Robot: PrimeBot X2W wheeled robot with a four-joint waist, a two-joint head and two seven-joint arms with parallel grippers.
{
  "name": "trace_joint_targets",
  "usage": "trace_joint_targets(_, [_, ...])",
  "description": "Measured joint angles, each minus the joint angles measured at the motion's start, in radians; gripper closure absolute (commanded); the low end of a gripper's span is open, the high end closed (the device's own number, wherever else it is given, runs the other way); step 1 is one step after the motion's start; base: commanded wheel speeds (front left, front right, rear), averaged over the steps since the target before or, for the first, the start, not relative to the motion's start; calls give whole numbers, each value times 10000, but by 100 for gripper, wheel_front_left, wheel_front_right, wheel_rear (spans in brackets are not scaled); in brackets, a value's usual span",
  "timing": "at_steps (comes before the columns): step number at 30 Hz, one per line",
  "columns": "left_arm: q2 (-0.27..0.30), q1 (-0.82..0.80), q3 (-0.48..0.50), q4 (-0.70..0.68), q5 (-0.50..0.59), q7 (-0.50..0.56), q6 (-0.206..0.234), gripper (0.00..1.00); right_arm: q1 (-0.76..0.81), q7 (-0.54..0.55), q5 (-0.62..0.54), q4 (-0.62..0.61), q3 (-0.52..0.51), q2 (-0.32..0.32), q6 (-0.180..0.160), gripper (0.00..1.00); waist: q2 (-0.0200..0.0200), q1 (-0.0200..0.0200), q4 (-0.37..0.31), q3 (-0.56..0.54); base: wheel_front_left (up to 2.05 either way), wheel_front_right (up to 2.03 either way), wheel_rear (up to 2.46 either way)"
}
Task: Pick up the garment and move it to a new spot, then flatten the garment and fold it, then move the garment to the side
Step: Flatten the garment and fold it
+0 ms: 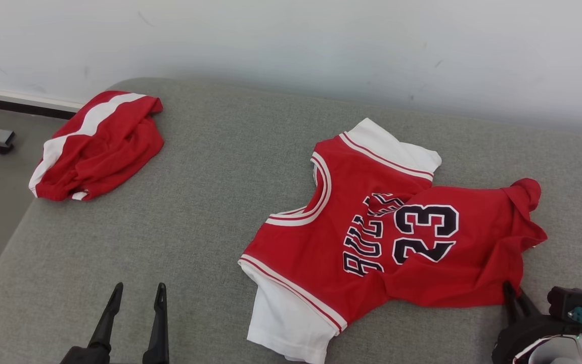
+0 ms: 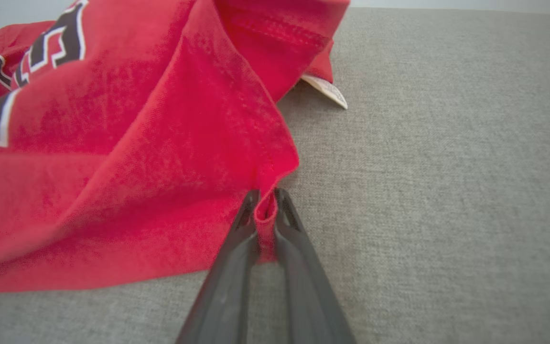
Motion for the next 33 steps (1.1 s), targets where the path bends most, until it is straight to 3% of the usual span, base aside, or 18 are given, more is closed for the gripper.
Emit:
trace_joint_targets(4, [-4,74,119,52,0,0,0,0,89,-15,316,-412,136,113,0,100,0,0,-85,-74,0,0,0])
trace_joint_targets(16, [-102,650,219,113,-67,0,0,0,3255,31,851,-4506,558,15,0,100,0,-3,-937,-784,0,0,0])
trace_joint_targets(22, [-144,688,176,79,-90,0,0,0,4913,984,1116,-6169,-182,-48,2,100,0,-3,-1362,-917,0,0,0])
trace_joint_targets(27, [-167,708,113,56,-88,0,0,0,6158,1969,1471,-7233,-786,395,0,100,0,-3,-1412,-851,0,0,0])
trace_joint_targets(33, [-182,709,67,73,-86,0,0,0,6077,2366,1139,-7576,-911,539,0,100,0,-2,-1334,-813,0,0,0])
